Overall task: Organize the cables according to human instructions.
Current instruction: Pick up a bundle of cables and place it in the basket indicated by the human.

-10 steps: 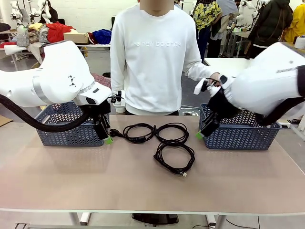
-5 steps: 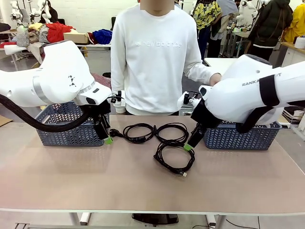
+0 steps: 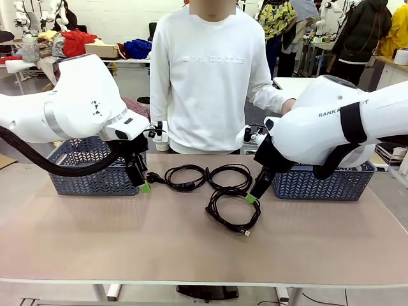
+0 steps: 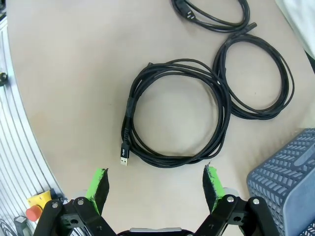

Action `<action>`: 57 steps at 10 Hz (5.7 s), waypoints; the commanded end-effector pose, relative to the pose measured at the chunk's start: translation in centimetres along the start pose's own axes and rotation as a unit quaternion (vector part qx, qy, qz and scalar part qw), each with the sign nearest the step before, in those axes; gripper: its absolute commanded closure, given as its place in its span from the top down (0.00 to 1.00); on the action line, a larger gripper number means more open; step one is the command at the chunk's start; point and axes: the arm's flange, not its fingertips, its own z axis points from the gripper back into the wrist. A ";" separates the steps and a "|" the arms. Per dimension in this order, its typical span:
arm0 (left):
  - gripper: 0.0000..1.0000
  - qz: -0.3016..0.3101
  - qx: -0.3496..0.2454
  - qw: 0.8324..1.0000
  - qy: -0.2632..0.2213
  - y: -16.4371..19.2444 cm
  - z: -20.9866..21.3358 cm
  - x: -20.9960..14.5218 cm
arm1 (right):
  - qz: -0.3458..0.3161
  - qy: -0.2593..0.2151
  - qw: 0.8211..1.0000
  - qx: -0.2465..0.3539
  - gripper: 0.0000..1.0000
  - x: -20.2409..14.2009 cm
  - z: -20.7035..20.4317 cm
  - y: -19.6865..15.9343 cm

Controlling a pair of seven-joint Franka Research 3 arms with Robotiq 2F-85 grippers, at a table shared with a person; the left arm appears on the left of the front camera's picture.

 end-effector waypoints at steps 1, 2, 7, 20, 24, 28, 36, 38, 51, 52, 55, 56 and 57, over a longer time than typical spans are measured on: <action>1.00 0.002 -0.001 1.000 0.001 0.0 0.2 -0.1 | -0.001 -0.004 1.000 0.001 1.00 -0.1 0.1 -0.1; 1.00 0.002 -0.001 1.000 0.001 0.0 0.2 -0.1 | 0.000 0.000 1.000 0.000 1.00 0.0 0.0 0.0; 1.00 0.002 -0.001 1.000 0.001 0.0 0.2 -0.1 | 0.008 0.031 0.999 0.030 1.00 4.2 -5.1 1.4; 1.00 0.002 -0.001 1.000 0.001 0.0 0.2 -0.1 | 0.018 0.100 0.994 0.046 1.00 5.3 -13.0 2.1; 1.00 0.002 -0.001 1.000 0.001 0.0 0.2 -0.1 | 0.025 0.111 0.992 0.047 1.00 5.5 -13.7 2.3; 1.00 0.002 -0.001 1.000 0.001 0.0 0.2 -0.1 | 0.018 0.124 0.991 0.047 0.60 5.8 -13.9 2.4; 1.00 0.002 -0.001 1.000 0.001 0.0 0.2 -0.1 | 0.008 0.122 0.991 0.053 0.00 5.6 -13.7 2.3; 1.00 0.002 -0.001 1.000 0.001 0.0 0.2 -0.1 | 0.005 0.126 0.990 0.062 0.00 5.4 -13.0 2.6; 1.00 0.002 -0.001 1.000 0.001 0.0 0.2 -0.1 | 0.190 0.146 0.970 -0.040 0.00 2.9 8.2 -5.8; 1.00 0.002 -0.001 1.000 0.001 0.0 0.2 -0.1 | 0.194 0.154 0.968 -0.045 0.00 2.2 9.1 -8.0; 1.00 0.002 -0.001 1.000 0.001 0.0 0.2 -0.1 | 0.193 0.160 0.967 -0.045 0.00 0.4 10.1 -14.7; 1.00 0.002 -0.001 1.000 0.001 0.0 0.2 -0.1 | 0.188 0.162 0.968 -0.048 0.00 0.0 10.0 -16.4; 1.00 0.002 -0.001 1.000 0.001 0.0 0.2 -0.1 | 0.185 0.167 0.967 -0.048 0.00 -0.3 9.8 -17.6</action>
